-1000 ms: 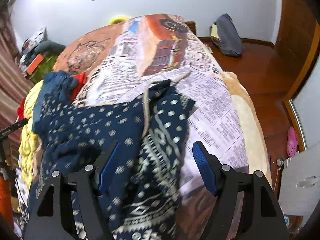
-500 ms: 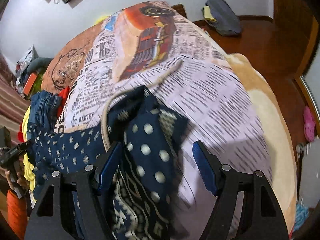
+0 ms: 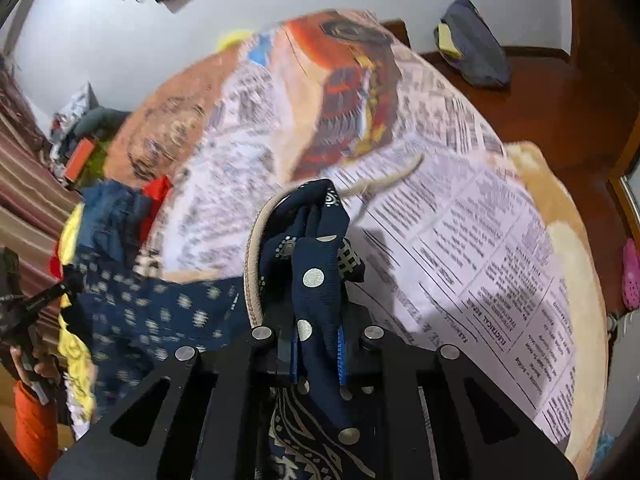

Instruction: Fold large clothes

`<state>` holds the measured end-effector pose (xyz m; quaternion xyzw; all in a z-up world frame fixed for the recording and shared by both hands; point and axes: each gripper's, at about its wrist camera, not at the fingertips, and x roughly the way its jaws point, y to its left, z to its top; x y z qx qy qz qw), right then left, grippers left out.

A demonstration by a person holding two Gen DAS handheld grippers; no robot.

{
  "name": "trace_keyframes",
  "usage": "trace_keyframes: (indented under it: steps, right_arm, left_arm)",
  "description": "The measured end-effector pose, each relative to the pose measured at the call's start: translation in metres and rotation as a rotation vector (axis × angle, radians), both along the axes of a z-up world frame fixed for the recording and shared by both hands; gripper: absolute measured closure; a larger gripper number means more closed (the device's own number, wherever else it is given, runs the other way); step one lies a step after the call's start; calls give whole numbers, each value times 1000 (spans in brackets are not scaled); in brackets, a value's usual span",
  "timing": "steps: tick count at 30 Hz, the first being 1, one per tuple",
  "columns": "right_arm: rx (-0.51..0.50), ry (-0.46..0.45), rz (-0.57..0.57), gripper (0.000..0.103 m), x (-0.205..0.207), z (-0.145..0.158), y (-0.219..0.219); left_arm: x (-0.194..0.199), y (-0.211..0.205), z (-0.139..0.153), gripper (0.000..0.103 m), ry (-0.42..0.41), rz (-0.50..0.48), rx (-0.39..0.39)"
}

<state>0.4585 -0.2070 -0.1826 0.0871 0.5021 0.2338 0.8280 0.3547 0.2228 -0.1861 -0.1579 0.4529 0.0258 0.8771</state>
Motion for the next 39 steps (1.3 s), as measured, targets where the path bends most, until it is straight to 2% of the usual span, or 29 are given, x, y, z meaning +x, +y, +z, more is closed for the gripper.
trace_keyframes:
  steps: [6,10,13,17,22,25,27,29,31,33,35,39]
  right_arm:
    - [10,-118,56,93,-6,50,20]
    - [40,-176,74,93,1,76,39]
    - [39,-206,80,93,16,84,56]
    - [31,-180,78,93,41,69,74]
    - [-41,-113,58,93,69,29,94]
    - [-55,-83,30,93,80,12,90]
    - [-61,-61,21,92,86,3,86]
    - [-80,-51,19,88,89,-4,85]
    - [-136,-54,12,84,88,-10,85]
    - [-184,-57,14,74,85,-13,86]
    - [-229,-64,-4,55,79,-12,85]
    - [-237,-56,-41,39,68,-4,74]
  left_arm:
    - [-12,-6,49,100,-101,31,100]
    - [-12,8,74,100,-157,68,118]
    - [-4,24,79,100,-171,100,119]
    - [17,49,62,100,-125,148,122]
    - [45,79,10,100,-8,202,102]
    - [55,88,-17,98,46,217,106]
    - [60,91,-33,93,81,216,117]
    - [62,90,-46,86,105,217,138]
    - [61,88,-50,86,101,208,150]
    - [60,85,-50,86,96,200,168]
    - [59,79,-48,85,110,189,197]
    - [55,68,-43,80,147,165,266]
